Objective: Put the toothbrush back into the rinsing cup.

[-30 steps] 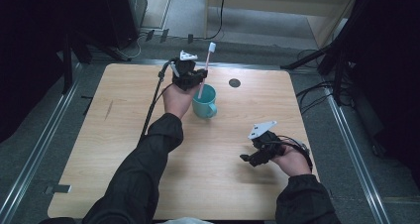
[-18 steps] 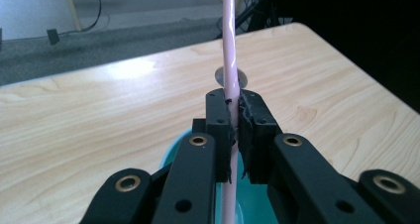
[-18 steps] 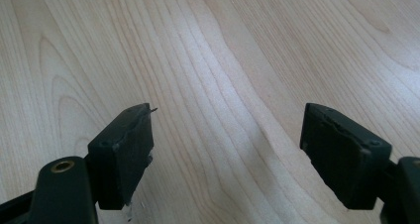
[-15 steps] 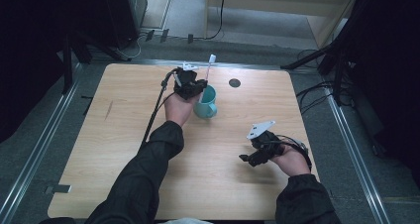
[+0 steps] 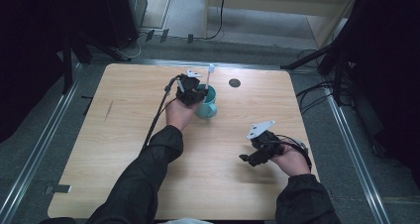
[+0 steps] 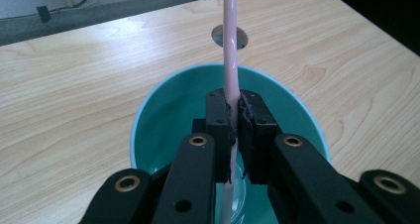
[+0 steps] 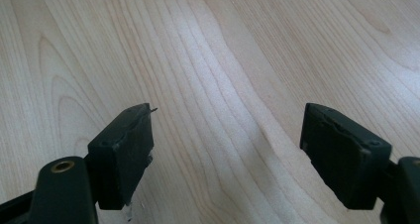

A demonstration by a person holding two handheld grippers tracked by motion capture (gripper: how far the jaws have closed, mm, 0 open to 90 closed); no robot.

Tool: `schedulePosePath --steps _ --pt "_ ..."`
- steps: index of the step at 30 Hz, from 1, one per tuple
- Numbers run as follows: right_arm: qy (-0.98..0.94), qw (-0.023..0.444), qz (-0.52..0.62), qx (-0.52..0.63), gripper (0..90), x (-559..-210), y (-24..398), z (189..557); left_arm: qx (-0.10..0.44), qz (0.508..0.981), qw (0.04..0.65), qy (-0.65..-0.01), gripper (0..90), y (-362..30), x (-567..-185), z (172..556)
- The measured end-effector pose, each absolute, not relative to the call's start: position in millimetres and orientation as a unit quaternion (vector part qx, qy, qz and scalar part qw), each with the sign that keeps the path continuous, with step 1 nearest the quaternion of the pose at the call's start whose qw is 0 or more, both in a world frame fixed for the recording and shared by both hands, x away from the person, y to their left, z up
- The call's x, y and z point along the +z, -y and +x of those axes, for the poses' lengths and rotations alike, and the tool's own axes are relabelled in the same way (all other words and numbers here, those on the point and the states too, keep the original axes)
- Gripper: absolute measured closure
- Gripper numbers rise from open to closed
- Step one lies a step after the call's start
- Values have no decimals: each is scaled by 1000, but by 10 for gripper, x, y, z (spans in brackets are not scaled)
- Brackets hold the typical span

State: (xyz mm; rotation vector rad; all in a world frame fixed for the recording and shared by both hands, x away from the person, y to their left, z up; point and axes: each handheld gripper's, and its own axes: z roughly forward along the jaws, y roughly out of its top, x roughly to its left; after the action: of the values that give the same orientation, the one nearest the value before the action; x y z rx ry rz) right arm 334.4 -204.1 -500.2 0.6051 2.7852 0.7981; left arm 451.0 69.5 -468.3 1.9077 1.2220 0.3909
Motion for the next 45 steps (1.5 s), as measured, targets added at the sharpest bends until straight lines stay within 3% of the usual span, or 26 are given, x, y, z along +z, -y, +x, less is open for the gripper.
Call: schedulePosePath --steps 19,31,45 --pt "-938 88 203 268 207 -5003 2036 3341 142 760 392 -498 808 -721 -4698 4534" --pt "-938 87 204 267 207 -5017 2062 3334 141 768 404 -477 795 -741 -4476 4458" --pt "-936 92 206 270 207 -5000 2067 3298 90 811 378 -437 675 -820 -4225 4333"
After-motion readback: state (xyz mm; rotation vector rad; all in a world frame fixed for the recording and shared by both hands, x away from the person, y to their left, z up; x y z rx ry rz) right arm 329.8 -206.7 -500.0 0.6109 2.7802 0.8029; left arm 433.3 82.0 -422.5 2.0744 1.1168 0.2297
